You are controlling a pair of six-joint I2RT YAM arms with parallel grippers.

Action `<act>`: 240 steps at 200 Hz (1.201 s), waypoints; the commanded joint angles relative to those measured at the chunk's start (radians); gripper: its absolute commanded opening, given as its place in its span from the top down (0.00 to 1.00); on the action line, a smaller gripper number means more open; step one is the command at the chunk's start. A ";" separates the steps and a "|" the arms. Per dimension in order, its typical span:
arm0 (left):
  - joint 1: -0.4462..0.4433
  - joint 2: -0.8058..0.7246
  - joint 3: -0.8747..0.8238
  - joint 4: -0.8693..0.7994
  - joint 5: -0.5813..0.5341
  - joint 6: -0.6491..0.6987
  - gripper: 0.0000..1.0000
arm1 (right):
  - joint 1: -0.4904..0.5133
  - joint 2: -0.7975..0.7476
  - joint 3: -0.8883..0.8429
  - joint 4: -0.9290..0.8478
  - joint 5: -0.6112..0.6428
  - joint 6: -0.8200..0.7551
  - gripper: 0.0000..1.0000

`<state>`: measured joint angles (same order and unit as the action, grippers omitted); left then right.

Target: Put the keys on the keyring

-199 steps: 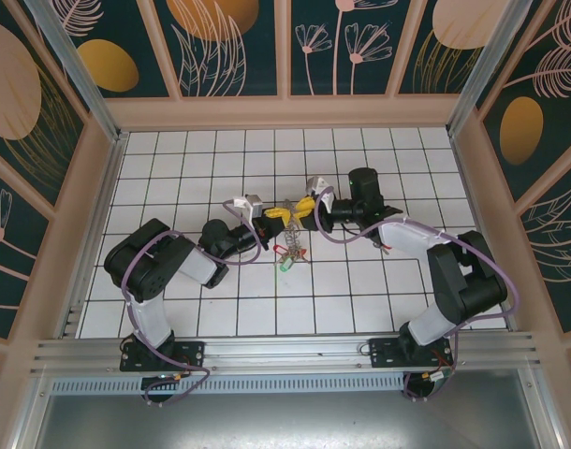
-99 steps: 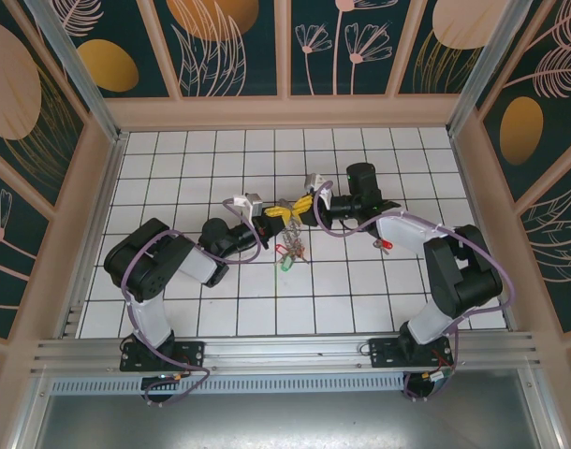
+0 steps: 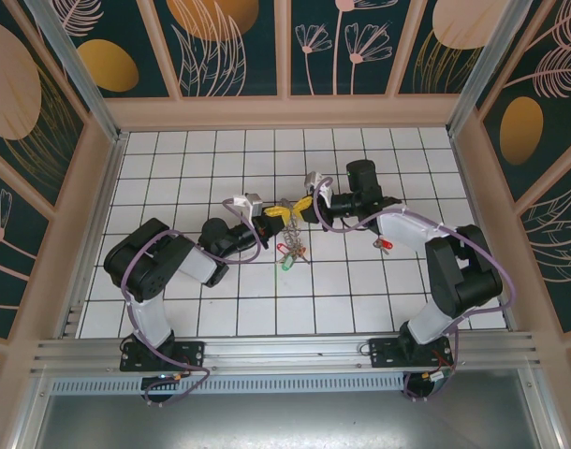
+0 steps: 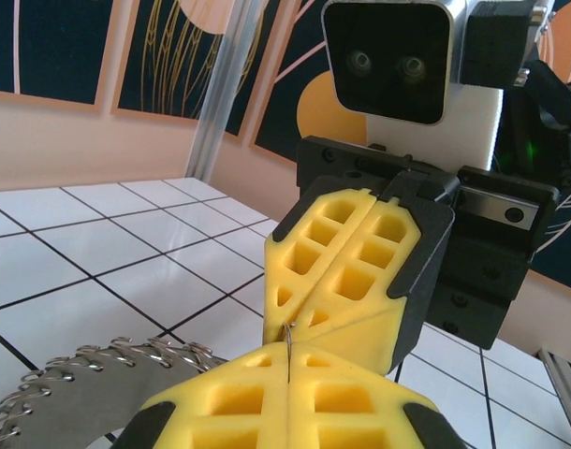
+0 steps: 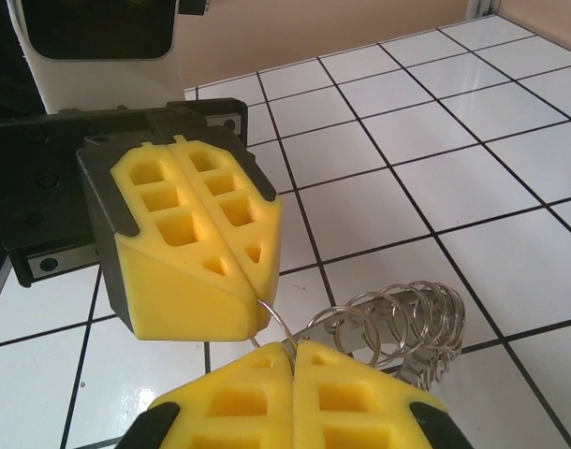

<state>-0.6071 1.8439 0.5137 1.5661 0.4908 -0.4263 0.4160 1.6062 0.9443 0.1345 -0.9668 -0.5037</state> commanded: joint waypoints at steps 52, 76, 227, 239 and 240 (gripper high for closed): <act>0.000 -0.124 0.044 -0.272 0.104 0.230 0.70 | 0.024 -0.053 0.080 -0.165 0.102 -0.111 1.00; 0.001 -0.202 0.098 -0.551 0.118 0.385 0.67 | 0.043 -0.060 0.104 -0.225 0.164 -0.145 1.00; 0.042 -0.397 0.311 -1.263 0.080 0.769 0.58 | 0.097 -0.150 0.063 -0.239 0.267 -0.187 1.00; 0.042 -0.403 0.316 -1.258 0.075 0.771 0.59 | 0.101 -0.150 0.064 -0.241 0.273 -0.189 1.00; 0.042 -0.404 0.316 -1.257 0.074 0.771 0.59 | 0.101 -0.150 0.064 -0.241 0.273 -0.189 1.00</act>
<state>-0.5674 1.4708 0.7937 0.3370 0.5426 0.3145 0.5034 1.4883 1.0122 -0.1143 -0.6964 -0.6605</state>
